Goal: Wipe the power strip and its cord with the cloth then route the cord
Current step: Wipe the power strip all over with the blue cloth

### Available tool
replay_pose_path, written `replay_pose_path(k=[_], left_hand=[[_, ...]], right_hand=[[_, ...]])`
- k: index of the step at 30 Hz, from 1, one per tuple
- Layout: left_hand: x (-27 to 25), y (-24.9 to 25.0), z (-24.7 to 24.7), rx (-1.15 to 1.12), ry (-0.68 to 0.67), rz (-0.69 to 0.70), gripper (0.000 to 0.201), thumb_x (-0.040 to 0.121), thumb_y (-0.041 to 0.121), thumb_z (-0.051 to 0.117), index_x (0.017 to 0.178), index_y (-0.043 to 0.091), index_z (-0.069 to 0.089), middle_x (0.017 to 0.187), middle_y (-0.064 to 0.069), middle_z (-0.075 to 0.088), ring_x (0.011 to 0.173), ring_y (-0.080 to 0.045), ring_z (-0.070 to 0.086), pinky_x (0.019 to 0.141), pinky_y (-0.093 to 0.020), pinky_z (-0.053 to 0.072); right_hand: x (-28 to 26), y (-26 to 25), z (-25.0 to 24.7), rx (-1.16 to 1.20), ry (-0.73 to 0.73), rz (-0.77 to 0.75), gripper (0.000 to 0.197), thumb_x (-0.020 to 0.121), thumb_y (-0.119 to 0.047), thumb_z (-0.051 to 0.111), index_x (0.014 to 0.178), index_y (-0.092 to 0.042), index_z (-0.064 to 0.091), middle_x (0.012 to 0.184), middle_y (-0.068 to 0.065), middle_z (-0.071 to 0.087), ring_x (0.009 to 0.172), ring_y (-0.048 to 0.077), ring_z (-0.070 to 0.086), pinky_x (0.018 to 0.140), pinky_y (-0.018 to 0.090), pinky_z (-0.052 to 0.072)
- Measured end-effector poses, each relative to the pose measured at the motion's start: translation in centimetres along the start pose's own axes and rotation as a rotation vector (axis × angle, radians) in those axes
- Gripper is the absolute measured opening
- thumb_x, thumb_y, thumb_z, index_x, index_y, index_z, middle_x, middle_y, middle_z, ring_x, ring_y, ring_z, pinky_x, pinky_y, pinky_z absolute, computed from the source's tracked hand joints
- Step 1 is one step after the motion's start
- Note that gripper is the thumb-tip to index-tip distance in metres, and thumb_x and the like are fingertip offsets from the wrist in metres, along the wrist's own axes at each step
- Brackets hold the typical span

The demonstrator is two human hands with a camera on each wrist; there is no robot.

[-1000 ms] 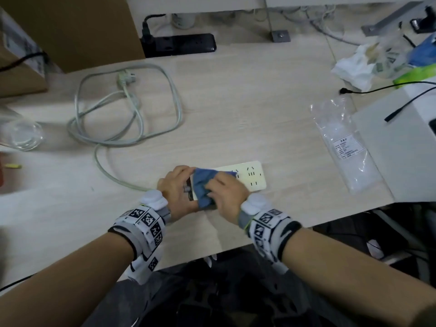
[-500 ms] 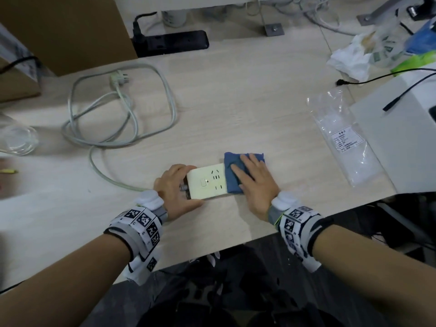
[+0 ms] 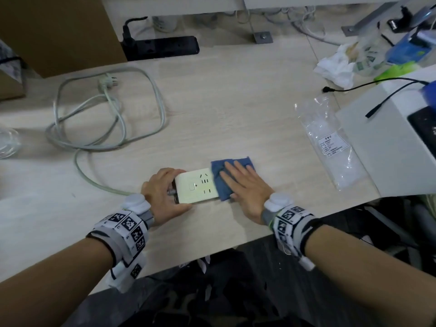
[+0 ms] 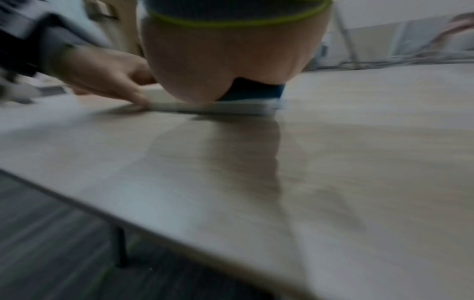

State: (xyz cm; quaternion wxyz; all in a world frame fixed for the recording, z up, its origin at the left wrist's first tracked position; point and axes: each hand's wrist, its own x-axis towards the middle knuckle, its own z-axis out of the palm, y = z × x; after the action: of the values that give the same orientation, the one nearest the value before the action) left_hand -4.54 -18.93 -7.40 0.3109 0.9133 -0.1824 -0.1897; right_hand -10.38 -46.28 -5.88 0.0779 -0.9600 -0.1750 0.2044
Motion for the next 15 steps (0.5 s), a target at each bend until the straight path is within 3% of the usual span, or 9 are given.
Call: replay_pose_path(k=[2,4,7,10,13,15], left_hand=[[0.0,0.0,0.0,0.008,-0.001,-0.005,0.082,0.052,0.065,0.067,0.126,0.039,0.044,0.122,0.012,0.048,0.106,-0.011,0.049,0.089,-0.039,0.042],[0.1,0.1,0.1,0.012,0.001,-0.010,0.082,0.052,0.065,0.066,0.126,0.039,0.044,0.123,0.012,0.048,0.106,-0.011,0.049,0.089,-0.038,0.041],[-0.1,0.3,0.5,-0.020,0.049,-0.016,0.081,0.049,0.059,0.071,0.123,0.037,0.048,0.120,0.011,0.050,0.104,-0.012,0.052,0.086,-0.037,0.041],[-0.2,0.3,0.6,-0.025,0.088,-0.014,0.070,0.053,0.053,0.065,0.120,0.037,0.051,0.118,0.009,0.054,0.102,-0.018,0.057,0.083,-0.036,0.042],[0.0,0.3,0.2,-0.020,0.089,0.006,0.066,0.054,0.051,0.065,0.118,0.037,0.052,0.114,0.011,0.054,0.101,-0.017,0.058,0.081,-0.036,0.043],[0.0,0.4,0.1,-0.055,0.073,0.015,0.073,0.050,0.054,0.070,0.118,0.036,0.052,0.114,0.012,0.053,0.099,-0.014,0.057,0.083,-0.037,0.046]], right_hand=[[-0.8,0.5,-0.1,0.002,0.011,0.033,0.062,0.094,-0.041,0.017,0.148,-0.019,-0.004,0.155,-0.002,-0.010,0.143,0.017,-0.015,0.119,0.041,-0.001],[-0.4,-1.0,0.3,-0.030,0.049,0.032,0.064,0.093,-0.039,0.022,0.150,-0.016,0.003,0.157,0.003,0.000,0.144,0.020,-0.009,0.118,0.044,-0.001],[1.3,-5.4,1.5,-0.036,0.087,-0.144,0.062,0.094,-0.032,0.035,0.150,-0.015,0.013,0.158,0.005,0.008,0.146,0.023,0.000,0.117,0.044,0.000],[3.7,-9.1,1.5,-0.026,0.077,-0.240,0.062,0.091,-0.041,0.024,0.146,-0.013,0.030,0.155,0.007,0.025,0.145,0.026,0.016,0.118,0.045,0.009],[4.4,-8.0,0.6,-0.066,0.024,-0.332,0.063,0.090,-0.041,0.025,0.144,-0.010,0.036,0.152,0.010,0.031,0.142,0.027,0.023,0.117,0.040,0.004],[3.3,-4.7,0.3,-0.085,0.049,-0.299,0.061,0.091,-0.039,0.027,0.146,-0.012,0.030,0.155,0.008,0.024,0.144,0.024,0.017,0.116,0.036,-0.003]])
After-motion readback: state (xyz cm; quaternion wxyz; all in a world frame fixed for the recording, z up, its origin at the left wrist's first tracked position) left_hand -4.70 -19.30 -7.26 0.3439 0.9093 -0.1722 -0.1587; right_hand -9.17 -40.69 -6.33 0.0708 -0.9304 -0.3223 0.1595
